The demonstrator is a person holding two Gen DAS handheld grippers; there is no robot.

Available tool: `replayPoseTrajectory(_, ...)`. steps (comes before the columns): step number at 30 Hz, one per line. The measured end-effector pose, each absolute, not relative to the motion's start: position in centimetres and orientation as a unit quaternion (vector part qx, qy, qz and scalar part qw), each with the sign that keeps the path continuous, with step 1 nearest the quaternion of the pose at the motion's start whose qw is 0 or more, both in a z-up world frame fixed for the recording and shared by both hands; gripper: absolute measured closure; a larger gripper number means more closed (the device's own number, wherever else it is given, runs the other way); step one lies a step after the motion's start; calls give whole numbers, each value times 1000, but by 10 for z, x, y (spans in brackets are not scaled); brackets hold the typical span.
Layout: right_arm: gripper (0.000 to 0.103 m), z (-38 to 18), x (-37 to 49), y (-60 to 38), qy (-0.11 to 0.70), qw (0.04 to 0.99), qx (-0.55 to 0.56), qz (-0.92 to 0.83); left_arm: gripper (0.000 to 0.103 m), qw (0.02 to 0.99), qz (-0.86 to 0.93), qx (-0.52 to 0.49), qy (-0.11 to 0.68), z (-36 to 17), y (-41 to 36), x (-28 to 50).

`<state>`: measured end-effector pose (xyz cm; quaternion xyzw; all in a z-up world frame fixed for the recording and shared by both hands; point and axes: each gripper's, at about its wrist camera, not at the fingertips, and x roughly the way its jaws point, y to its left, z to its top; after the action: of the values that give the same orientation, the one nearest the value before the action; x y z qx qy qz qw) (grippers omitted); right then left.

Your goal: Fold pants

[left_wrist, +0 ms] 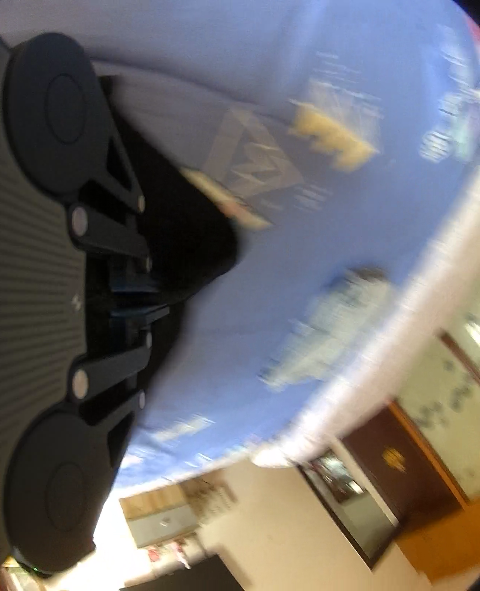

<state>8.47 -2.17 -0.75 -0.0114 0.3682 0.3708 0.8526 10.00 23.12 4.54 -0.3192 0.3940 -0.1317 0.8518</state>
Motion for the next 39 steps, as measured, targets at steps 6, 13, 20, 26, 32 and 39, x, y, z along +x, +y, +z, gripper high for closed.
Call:
replayPoseTrajectory(6,93,11,142,8,343,874,-113,325,96,891,-155,-281,321,132,228,143)
replayPoseTrajectory(13,92,132,194,-39,195,951,-16,239,95,908,-187,-298,229,169,224,144)
replayPoseTrajectory(20,92,103,125,-31,212,922,-35,323,87,907,-159,-295,254,109,246,75)
replayPoseTrajectory(26,93,88,114,-13,222,923,-120,289,93,885,-123,-368,257,99,275,61)
replayPoseTrajectory(32,92,113,204,-17,222,950,-99,193,88,903,-123,-337,237,126,253,73)
replayPoseTrajectory(39,53,61,314,-67,353,936,11,9,72,889,-64,-301,340,63,219,81)
